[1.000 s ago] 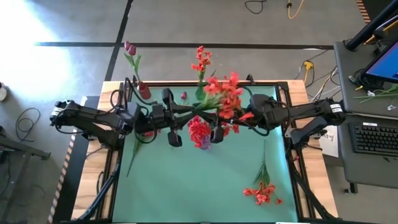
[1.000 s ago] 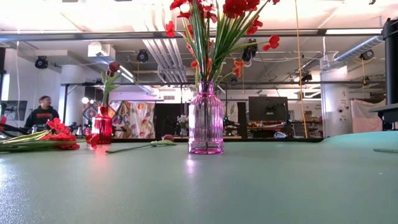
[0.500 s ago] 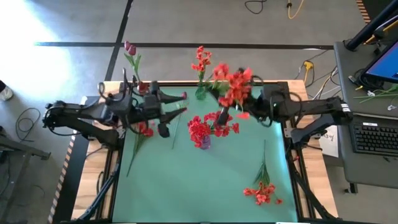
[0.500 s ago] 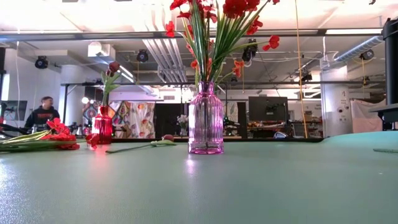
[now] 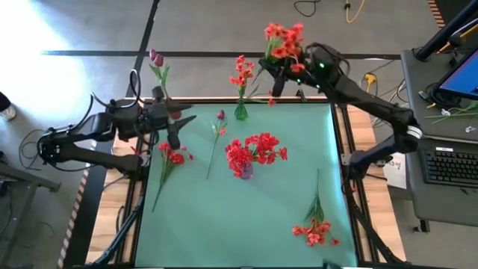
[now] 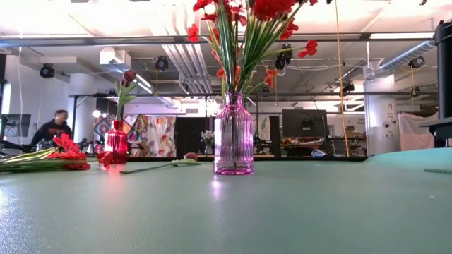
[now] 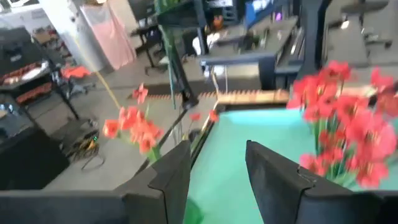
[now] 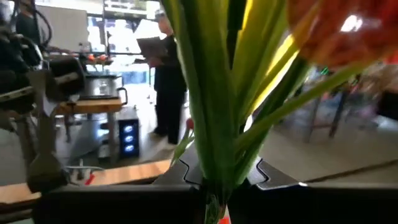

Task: Sort flowers into vase by color
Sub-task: Put the orange flowers into the green vase

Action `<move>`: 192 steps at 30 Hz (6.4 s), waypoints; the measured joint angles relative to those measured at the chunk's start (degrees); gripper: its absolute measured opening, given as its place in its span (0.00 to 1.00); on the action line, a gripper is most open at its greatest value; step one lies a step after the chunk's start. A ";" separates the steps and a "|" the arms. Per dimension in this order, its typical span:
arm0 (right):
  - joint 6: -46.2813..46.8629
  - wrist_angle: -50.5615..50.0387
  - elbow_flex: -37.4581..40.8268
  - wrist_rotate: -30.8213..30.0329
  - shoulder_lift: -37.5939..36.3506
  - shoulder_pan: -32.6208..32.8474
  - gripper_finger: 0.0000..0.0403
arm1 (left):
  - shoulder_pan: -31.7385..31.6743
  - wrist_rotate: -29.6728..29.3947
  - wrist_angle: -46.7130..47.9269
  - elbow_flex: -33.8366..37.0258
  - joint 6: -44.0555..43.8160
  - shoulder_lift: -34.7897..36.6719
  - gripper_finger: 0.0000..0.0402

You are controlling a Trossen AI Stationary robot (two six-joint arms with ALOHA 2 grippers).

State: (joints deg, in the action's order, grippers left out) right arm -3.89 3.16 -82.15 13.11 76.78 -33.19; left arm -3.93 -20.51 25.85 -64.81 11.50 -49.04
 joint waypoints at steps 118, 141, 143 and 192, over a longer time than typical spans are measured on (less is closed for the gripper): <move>-3.66 16.82 7.80 7.73 17.20 -3.44 0.07 | -0.32 -5.97 -5.88 19.94 -4.73 24.07 0.35; -4.17 15.44 7.78 4.82 17.20 -3.46 0.16 | -0.32 -5.97 -5.88 19.94 -4.73 24.07 0.35; -4.10 15.57 7.77 4.82 17.20 -3.46 0.12 | -0.32 -5.97 -5.88 19.94 -4.73 24.07 0.35; 6.87 23.32 6.03 1.84 19.75 -3.44 0.04 | -0.30 -5.97 -5.86 19.95 -4.52 24.06 0.35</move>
State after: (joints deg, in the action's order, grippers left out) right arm 2.98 26.48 -76.12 14.95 96.53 -36.62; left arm -4.23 -26.48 19.99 -44.85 6.98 -24.98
